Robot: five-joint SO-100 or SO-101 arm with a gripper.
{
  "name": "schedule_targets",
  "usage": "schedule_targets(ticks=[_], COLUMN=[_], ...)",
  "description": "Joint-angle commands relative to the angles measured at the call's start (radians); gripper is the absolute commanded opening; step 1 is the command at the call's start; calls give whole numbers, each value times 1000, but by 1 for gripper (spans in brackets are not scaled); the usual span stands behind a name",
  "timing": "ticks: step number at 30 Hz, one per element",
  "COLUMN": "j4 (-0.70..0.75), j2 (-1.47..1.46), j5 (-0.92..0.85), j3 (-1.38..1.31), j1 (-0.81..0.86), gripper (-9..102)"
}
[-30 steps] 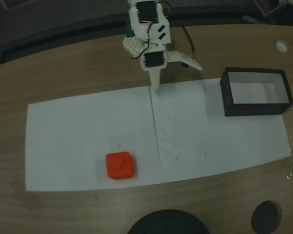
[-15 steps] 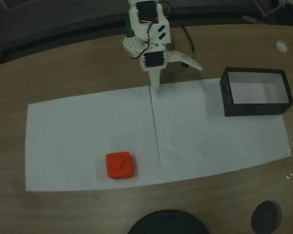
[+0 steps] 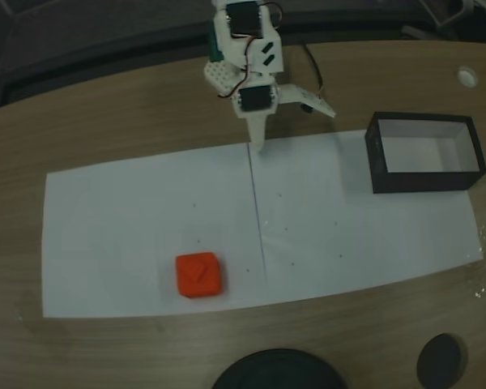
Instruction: Grab a orange square and put it in the box.
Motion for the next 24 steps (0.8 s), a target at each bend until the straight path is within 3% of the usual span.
schedule_targets(ticks=[1, 17, 24], j4=[9, 9, -133], j2=[21, 21, 23], j5=[-5, -3, 2], j3=[-60, -60, -63], j1=[-6, -6, -6], gripper=[0, 0, 0])
